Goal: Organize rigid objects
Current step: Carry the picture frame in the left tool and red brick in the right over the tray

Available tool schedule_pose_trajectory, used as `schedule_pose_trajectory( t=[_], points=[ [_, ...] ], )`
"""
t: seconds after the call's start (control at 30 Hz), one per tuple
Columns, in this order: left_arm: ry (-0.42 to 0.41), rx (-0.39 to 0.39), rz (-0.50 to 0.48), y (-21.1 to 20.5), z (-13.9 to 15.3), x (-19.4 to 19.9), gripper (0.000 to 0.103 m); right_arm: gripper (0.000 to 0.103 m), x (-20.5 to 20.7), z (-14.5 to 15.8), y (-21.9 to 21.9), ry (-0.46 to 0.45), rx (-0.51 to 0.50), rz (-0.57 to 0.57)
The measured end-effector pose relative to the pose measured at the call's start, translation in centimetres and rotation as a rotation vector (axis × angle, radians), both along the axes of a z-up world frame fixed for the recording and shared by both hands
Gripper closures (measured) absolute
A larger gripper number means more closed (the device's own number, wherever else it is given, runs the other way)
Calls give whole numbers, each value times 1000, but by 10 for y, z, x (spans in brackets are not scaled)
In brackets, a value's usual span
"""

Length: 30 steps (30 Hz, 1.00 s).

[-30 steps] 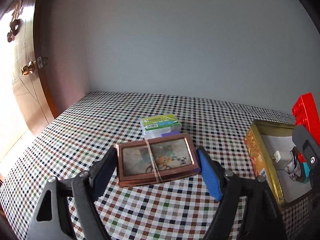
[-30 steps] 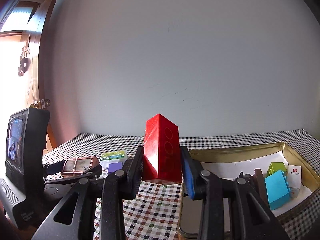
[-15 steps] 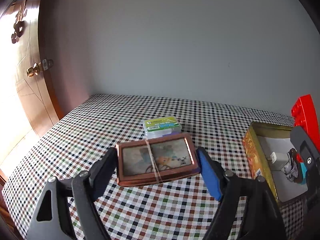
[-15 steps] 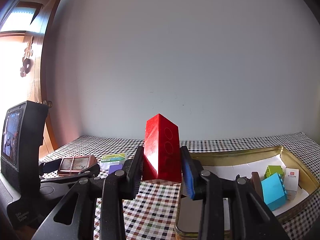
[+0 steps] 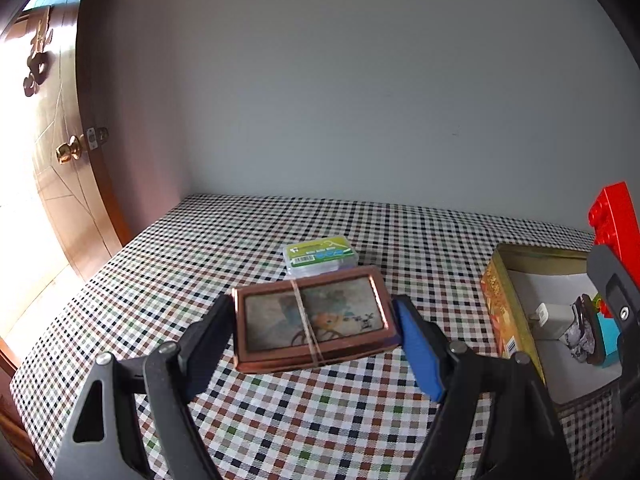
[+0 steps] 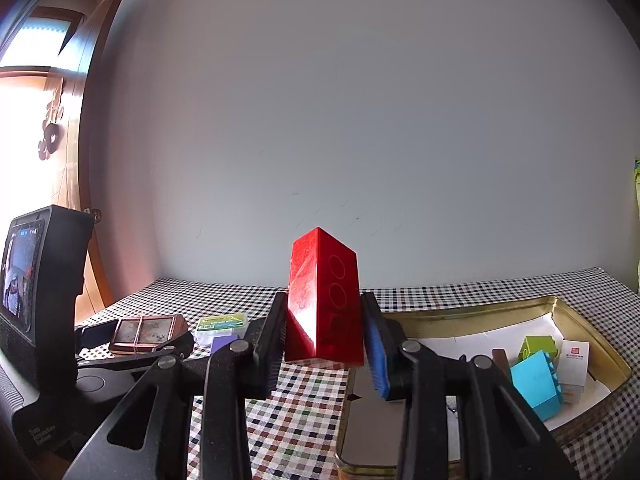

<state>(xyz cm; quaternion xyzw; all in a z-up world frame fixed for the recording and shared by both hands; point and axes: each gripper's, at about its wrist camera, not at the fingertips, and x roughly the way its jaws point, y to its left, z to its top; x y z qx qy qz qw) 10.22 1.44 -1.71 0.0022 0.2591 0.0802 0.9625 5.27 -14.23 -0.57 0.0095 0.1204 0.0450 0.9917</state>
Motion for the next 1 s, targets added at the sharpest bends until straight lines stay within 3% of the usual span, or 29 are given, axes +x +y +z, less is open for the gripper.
schedule_pose_trajectory(
  t=[1.0],
  points=[
    [-24, 9, -102, -51, 11, 2, 23, 65, -12, 9, -43, -8, 26, -80]
  ],
)
